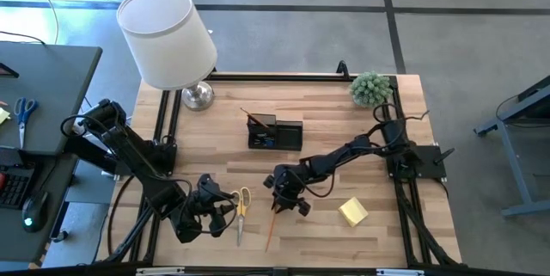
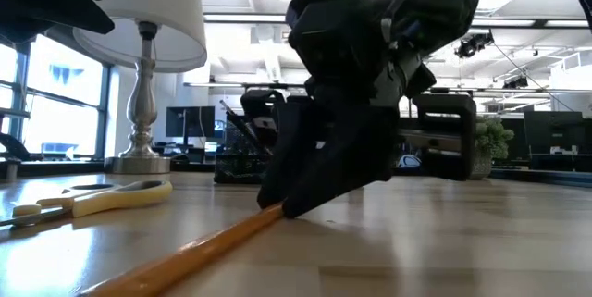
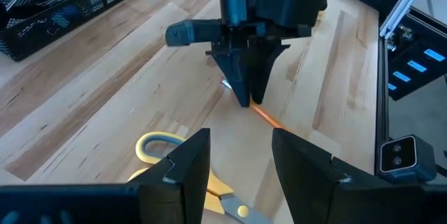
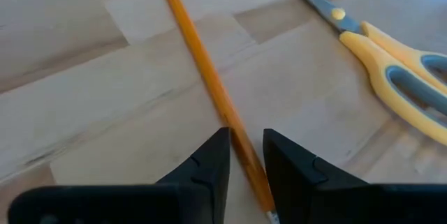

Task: Pick and place office supplies into organizer
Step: Put the orange pencil into the desk organizer

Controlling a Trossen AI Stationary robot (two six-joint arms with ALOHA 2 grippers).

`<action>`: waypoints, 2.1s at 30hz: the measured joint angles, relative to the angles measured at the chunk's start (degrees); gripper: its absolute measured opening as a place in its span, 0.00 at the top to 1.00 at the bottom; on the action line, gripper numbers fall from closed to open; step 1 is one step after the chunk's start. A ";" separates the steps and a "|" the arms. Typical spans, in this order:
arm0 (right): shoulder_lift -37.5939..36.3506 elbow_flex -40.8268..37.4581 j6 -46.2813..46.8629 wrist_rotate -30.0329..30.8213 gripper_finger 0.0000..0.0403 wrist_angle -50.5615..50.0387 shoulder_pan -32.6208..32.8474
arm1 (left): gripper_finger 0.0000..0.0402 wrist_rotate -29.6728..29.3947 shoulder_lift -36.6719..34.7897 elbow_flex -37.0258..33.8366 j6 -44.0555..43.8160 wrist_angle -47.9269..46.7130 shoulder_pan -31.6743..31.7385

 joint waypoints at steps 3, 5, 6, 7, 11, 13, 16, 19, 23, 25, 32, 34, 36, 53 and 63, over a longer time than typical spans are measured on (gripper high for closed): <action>0.15 0.02 0.78 -0.23 0.79 0.02 -0.11 | 0.64 0.02 0.00 0.00 0.00 -0.04 0.00; 0.15 0.03 1.43 -0.19 0.79 -0.23 -0.11 | 0.64 0.12 0.00 0.00 0.00 -0.07 0.00; 0.15 0.04 2.10 -0.08 0.79 -0.35 -0.10 | 0.64 0.29 0.00 0.00 0.00 -0.07 0.00; 0.15 0.04 3.23 -0.05 0.79 -0.44 -0.09 | 0.64 0.42 0.00 0.00 0.00 -0.07 0.00; 0.15 0.21 7.19 0.19 0.80 -2.33 -0.09 | 0.64 0.92 0.00 0.00 0.00 -0.07 0.00; 0.11 0.02 9.41 0.22 0.81 -2.97 0.03 | 0.64 0.92 0.00 0.00 0.00 -0.07 0.00; -0.07 -1.47 12.94 0.99 0.84 -1.58 0.71 | 0.64 0.93 0.00 0.00 0.00 -0.06 0.00; -0.11 -3.71 16.90 4.25 0.87 1.81 1.94 | 0.64 0.92 0.00 0.00 0.00 -0.02 0.00; -0.13 -7.04 19.34 8.24 0.92 7.51 3.77 | 0.64 0.92 0.00 0.00 0.02 -0.02 0.00; -0.11 -8.40 19.46 8.78 0.93 10.25 4.36 | 0.64 0.92 0.00 0.00 0.02 0.00 0.00; 0.11 -10.05 21.44 7.89 0.90 14.13 4.81 | 0.64 0.92 0.00 0.00 0.09 -0.04 0.00; 0.11 -10.05 20.97 7.77 0.88 14.13 4.94 | 0.64 0.92 0.00 0.00 0.09 -0.09 0.00; 0.11 -10.08 19.73 7.80 0.87 14.11 5.19 | 0.64 0.92 0.00 0.00 0.11 -0.09 0.00; 2.33 -10.11 19.09 5.93 0.89 17.77 4.91 | 0.64 0.92 0.00 0.00 0.14 -0.24 0.00; 4.04 -10.05 20.29 5.17 0.94 21.72 4.81 | 0.64 1.11 0.00 0.00 1.33 -0.22 0.00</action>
